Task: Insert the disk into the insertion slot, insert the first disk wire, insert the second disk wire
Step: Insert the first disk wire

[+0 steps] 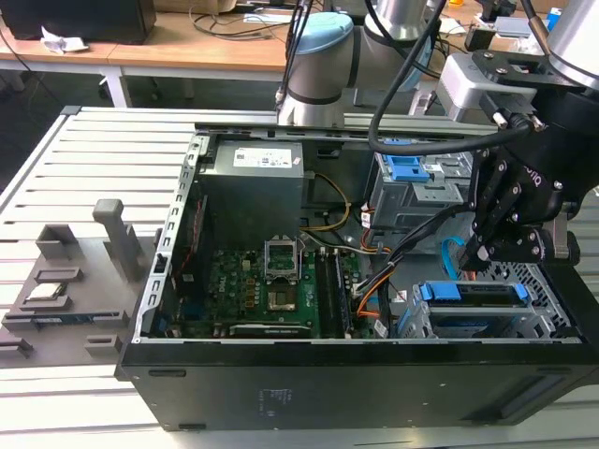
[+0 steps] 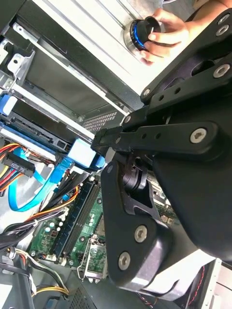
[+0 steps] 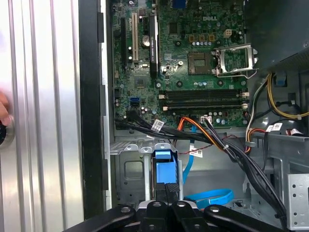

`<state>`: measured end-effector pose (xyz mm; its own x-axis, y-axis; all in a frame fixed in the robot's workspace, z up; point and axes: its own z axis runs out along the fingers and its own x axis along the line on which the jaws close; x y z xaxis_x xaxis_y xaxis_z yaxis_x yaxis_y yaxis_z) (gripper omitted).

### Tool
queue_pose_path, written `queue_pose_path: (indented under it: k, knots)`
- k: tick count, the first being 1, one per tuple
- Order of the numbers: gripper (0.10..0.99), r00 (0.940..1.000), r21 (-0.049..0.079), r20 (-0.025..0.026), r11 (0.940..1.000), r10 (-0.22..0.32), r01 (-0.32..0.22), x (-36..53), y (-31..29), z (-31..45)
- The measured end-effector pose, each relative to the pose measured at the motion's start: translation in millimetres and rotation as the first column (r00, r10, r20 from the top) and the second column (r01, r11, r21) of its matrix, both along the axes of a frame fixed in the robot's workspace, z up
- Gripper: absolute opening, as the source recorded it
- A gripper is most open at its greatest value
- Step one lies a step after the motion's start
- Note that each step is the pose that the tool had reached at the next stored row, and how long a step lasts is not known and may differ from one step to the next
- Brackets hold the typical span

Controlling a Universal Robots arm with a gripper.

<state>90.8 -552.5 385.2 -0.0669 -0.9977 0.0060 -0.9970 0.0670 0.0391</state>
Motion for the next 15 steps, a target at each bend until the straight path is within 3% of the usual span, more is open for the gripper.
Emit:
queue_pose_path:
  k: [6, 10, 12, 15]
  knots:
    - [0.106, 1.0, 0.0, -0.0005, 1.0, 0.0, 0.0, 9.3, 0.0, -6.1]
    - [0.106, 1.0, 0.0, -0.0008, 1.0, 0.0, 0.0, 20.0, 0.2, -7.8]
    - [0.106, 1.0, 0.0, -0.0016, 1.0, 0.0, 0.0, 35.3, 3.5, -8.8]
    - [0.106, 1.0, 0.0, -0.0018, 1.0, 0.0, 0.0, 41.7, 10.9, -9.8]
